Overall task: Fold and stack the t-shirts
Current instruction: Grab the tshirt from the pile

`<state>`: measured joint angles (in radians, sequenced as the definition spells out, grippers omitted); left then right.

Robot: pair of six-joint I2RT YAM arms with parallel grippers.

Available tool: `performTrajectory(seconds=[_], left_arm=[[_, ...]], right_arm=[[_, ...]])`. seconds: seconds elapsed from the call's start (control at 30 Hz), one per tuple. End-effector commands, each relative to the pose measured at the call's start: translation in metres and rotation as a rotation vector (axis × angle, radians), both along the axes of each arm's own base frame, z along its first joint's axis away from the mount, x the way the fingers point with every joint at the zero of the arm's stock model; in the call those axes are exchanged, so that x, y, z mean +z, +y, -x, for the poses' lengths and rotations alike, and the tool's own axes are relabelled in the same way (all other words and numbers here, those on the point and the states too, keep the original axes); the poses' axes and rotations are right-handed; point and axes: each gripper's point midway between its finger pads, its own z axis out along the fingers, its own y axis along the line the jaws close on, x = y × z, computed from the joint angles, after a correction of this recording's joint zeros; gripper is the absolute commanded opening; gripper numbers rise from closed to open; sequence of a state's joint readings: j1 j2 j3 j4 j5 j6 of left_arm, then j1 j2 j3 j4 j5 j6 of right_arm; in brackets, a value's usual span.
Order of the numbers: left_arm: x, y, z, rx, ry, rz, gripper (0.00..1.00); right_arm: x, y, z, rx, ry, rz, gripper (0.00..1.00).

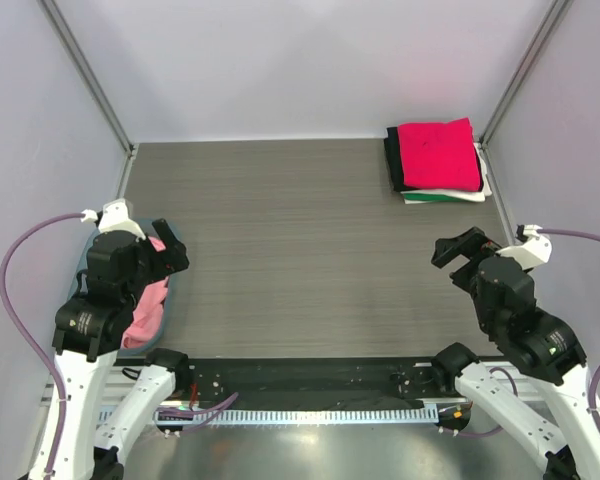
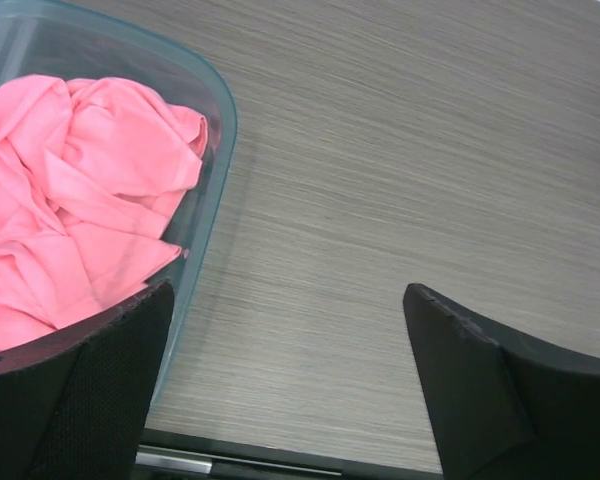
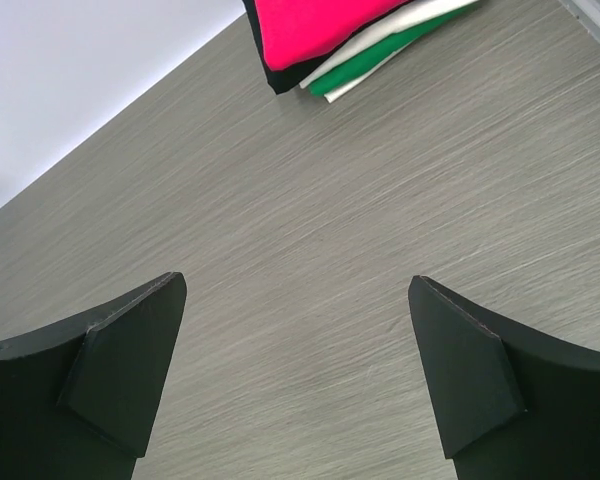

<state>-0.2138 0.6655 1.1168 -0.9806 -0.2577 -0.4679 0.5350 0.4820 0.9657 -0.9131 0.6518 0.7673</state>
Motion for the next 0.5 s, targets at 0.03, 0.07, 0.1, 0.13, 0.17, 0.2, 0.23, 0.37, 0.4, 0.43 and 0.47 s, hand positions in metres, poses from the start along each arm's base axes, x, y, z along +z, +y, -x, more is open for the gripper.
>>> performTrajectory(seconds=[0.03, 0.07, 0.1, 0.13, 0.17, 0.2, 0.23, 0.37, 0.4, 0.43, 0.47], left_arm=[[0.013, 0.000, -0.006, 0.005, -0.055, 0.010, 1.00], [0.010, 0.004, -0.009, 0.031, -0.043, -0.005, 1.00], [0.008, 0.012, -0.008, 0.075, -0.022, -0.030, 1.00], [0.009, 0.025, -0.009, 0.141, -0.012, -0.068, 1.00], [-0.001, 0.030, -0.012, 0.180, 0.058, -0.096, 1.00], [-0.003, 0.035, -0.014, 0.208, 0.090, -0.113, 1.00], [-0.006, 0.039, -0.016, 0.234, 0.126, -0.134, 1.00], [-0.018, 0.061, -0.030, 0.345, 0.243, -0.135, 1.00], [-0.030, 0.065, -0.036, 0.359, 0.282, -0.114, 1.00], [-0.037, 0.067, -0.039, 0.367, 0.300, -0.090, 1.00], [-0.053, 0.083, -0.041, 0.423, 0.330, -0.030, 1.00]], right_arm=[[-0.005, 0.009, -0.008, 0.004, 0.013, -0.030, 1.00], [-0.005, 0.011, -0.009, 0.010, 0.019, -0.035, 1.00], [-0.009, 0.020, -0.012, 0.036, 0.039, -0.050, 1.00], [-0.012, 0.025, -0.014, 0.052, 0.052, -0.060, 1.00], [-0.014, 0.031, -0.015, 0.072, 0.063, -0.074, 1.00], [-0.019, 0.044, -0.018, 0.120, 0.091, -0.097, 1.00], [-0.023, 0.053, -0.019, 0.152, 0.109, -0.111, 1.00], [-0.040, 0.087, -0.024, 0.286, 0.180, -0.156, 1.00], [-0.045, 0.097, -0.026, 0.323, 0.206, -0.169, 1.00], [-0.050, 0.100, -0.025, 0.335, 0.223, -0.167, 1.00], [-0.053, 0.102, -0.025, 0.345, 0.236, -0.167, 1.00]])
